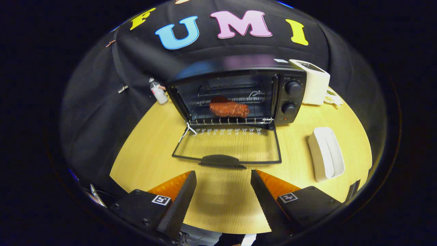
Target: Open the toaster oven, put the food inside, and close the toaster oven door.
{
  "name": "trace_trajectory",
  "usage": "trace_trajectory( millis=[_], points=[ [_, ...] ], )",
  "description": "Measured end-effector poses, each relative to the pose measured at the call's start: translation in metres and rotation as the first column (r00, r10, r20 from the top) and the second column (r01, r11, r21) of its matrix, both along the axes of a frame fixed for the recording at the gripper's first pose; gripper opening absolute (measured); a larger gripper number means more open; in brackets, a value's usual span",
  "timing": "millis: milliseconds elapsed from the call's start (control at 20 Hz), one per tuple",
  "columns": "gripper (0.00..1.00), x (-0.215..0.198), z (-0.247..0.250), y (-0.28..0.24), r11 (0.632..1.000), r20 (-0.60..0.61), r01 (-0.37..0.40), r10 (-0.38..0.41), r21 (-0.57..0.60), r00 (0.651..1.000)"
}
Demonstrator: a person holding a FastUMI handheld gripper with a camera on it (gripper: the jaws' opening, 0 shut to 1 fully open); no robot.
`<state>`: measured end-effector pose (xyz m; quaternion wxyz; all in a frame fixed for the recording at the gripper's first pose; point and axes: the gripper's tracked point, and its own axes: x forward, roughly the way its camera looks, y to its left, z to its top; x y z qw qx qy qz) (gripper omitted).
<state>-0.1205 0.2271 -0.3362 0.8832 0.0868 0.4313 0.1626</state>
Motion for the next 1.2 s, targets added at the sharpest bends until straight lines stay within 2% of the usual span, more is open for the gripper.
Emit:
trace_trajectory(
  millis=[300, 500, 800, 1050, 1200],
  points=[
    [0.99, -0.011, -0.04, 0.023, 0.996, -0.096, -0.039, 0.032, -0.076, 0.995],
    [0.99, -0.001, -0.06, 0.027, 0.995, -0.142, 0.017, -0.03, -0.094, 0.989],
    [0.99, 0.015, -0.079, 0.02, 0.978, -0.165, 0.087, -0.118, -0.188, 0.979],
    [0.98, 0.029, -0.081, 0.023, 0.969, -0.18, 0.103, -0.145, -0.222, 0.973],
    [0.98, 0.03, -0.076, 0.022, 0.97, -0.148, 0.107, -0.141, -0.218, 0.979]
  ],
)
